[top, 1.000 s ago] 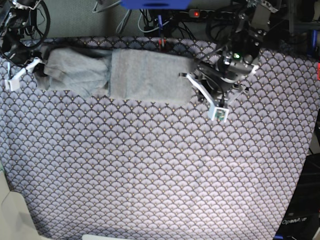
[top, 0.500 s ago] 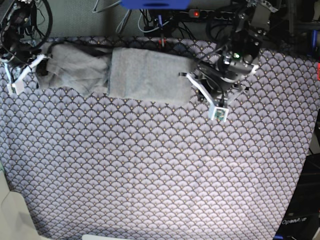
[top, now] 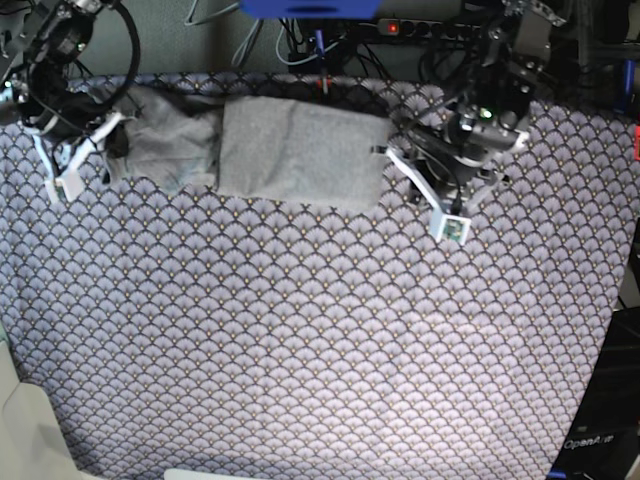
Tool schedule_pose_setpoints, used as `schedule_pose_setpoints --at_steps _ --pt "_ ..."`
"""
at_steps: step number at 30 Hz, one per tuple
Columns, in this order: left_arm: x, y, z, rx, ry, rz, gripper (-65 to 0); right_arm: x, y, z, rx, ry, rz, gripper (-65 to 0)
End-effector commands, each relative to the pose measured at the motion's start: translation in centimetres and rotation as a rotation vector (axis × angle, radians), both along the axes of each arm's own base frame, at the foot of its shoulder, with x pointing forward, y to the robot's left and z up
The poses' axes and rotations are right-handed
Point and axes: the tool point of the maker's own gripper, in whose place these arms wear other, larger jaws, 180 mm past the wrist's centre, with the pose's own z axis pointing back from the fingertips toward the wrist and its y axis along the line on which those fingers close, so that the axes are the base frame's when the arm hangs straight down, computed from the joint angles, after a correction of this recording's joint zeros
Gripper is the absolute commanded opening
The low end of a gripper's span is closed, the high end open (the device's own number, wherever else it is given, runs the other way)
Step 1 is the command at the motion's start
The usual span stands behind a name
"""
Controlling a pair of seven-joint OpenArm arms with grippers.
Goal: Fold the T-shirt properly
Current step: 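Fold the grasped end with the right gripper over onto the folded stack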
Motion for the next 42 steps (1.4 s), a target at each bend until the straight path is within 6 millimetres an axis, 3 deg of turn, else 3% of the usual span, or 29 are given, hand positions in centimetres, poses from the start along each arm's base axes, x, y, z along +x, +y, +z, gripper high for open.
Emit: schedule_pose_setpoints --at_steps 1,10,17,32,37,42 --pt "0.9 0.9 1.2 0.007 -0.050 0.026 -65.0 0.7 0.8 0.7 0.018 -0.042 0.013 -65.0" --pt "2.3 5.4 2.5 0.035 -0.094 0.156 -65.0 1.6 5.1 0.4 0.094 -0.051 0.088 -65.0" --pt "2.6 7.4 3.0 0.051 -0.110 0.206 -65.0 3.7 8.2 1.4 0.136 -0.100 0.155 -65.0" --pt "3.2 12.7 4.7 0.095 -0.163 0.345 -65.0 5.1 15.0 2.7 0.237 -0.145 0.293 -65.0" --pt "2.8 14.6 3.5 0.126 -0.124 0.376 -65.0 4.8 17.4 2.9 0.270 -0.143 0.349 -65.0" --pt "2.5 15.6 2.5 0.150 -0.093 0.382 -65.0 5.1 17.6 3.1 0.271 -0.152 0.356 -65.0"
